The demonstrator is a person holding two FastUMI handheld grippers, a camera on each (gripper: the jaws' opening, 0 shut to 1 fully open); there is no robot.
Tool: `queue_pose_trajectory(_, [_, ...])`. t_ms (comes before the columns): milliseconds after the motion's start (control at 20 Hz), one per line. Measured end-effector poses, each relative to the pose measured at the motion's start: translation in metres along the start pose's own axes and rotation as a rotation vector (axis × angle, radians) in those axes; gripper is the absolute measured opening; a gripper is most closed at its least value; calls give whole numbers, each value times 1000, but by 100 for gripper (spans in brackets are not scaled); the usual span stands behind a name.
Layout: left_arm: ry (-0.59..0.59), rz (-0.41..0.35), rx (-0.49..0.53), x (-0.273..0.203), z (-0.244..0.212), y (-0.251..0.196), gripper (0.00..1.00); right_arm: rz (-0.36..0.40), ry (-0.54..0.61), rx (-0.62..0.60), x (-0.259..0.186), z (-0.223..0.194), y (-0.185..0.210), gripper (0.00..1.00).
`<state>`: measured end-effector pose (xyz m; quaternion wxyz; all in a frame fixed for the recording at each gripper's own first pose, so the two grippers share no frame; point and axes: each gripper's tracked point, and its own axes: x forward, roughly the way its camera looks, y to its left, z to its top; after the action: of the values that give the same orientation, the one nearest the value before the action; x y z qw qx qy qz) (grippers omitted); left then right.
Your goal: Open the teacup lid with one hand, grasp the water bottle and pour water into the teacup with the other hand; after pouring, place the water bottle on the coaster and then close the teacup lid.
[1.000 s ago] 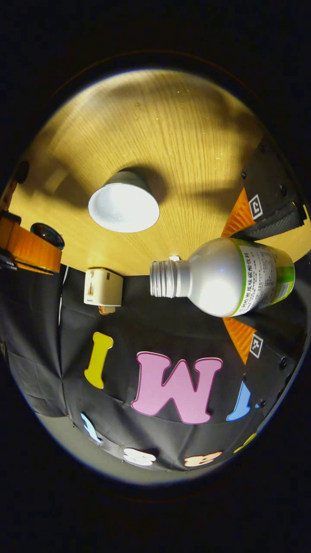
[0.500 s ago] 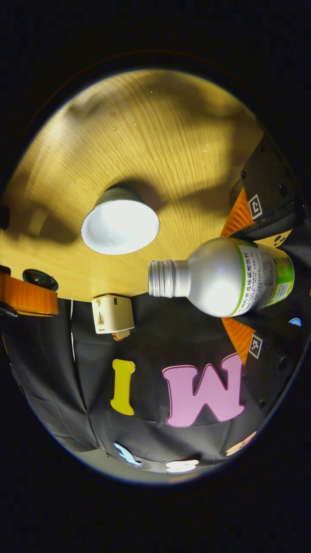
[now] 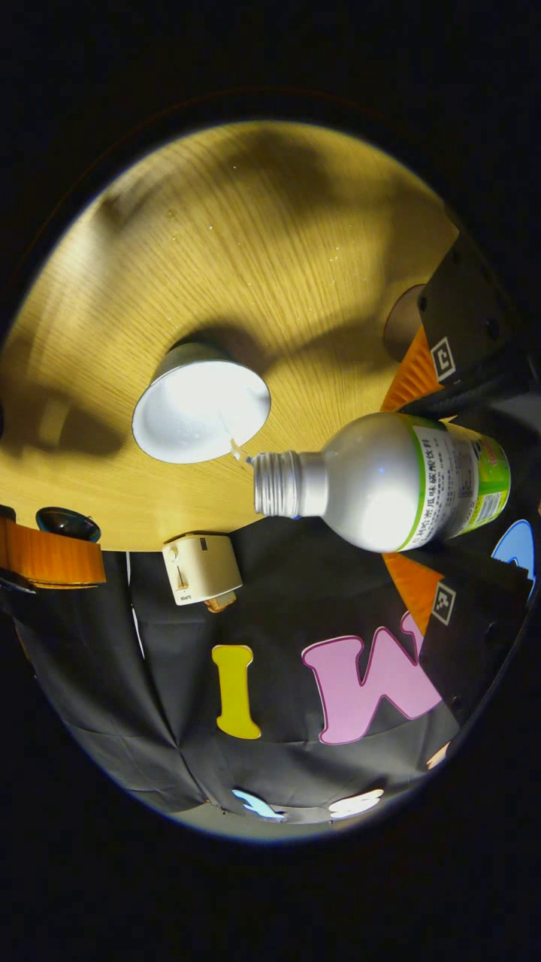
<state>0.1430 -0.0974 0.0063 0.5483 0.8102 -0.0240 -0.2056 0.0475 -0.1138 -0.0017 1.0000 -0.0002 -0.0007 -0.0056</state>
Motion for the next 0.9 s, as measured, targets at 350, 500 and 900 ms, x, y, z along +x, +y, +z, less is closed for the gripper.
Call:
queue_pose_trajectory(350, [29,-2,68,0,-7,0,82,-11,-1,0,1,-1,-1,30])
queue_pose_trajectory(500, [29,5,106,-1,-7,6,83,-11,0,0,1,-1,-1,30])
queue_pose_trajectory(900, [40,4,211,-2,-6,16,82,-11,-1,0,1,-2,-1,29])
